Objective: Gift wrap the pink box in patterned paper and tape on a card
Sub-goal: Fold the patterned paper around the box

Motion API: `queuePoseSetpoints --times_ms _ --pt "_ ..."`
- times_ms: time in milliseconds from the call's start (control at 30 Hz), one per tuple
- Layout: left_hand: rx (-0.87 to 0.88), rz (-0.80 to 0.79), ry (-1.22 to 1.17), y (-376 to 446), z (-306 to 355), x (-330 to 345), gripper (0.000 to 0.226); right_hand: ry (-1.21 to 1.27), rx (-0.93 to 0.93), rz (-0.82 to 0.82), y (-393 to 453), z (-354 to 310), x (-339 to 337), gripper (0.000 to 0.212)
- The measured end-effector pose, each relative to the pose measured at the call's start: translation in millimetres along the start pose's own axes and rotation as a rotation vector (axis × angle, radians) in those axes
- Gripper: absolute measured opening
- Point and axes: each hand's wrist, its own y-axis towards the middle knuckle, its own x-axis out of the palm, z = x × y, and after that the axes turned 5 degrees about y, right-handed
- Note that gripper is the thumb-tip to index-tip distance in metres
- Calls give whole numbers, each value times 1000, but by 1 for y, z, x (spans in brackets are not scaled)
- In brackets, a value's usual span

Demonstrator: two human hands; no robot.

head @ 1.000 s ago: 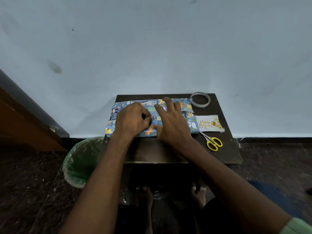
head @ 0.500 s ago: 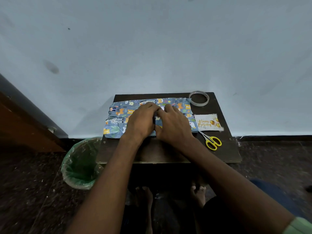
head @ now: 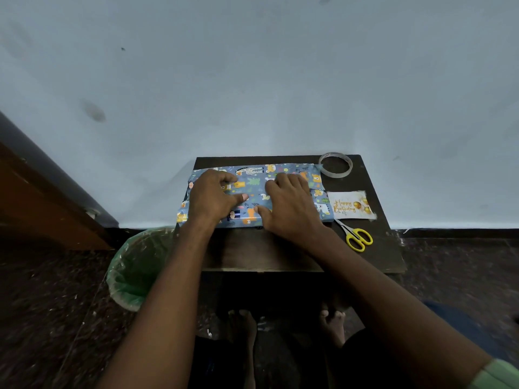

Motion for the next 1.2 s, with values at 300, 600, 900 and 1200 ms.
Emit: queuePoseSetpoints --times_ms 300,600,900,1200 --pt "-12 52 -13 -4 -11 -7 38 11 -83 -103 12 -31 12 63" --pt "-474 188 -377 15 -57 -14 49 -31 -72 -115 15 -32 15 53" --pt "-512 239 -446 23 -64 -15 40 -11 -57 -109 14 -32 18 54" --pt "-450 -244 -313 7 -76 -64 35 -7 -54 -94 13 -33 20 53"
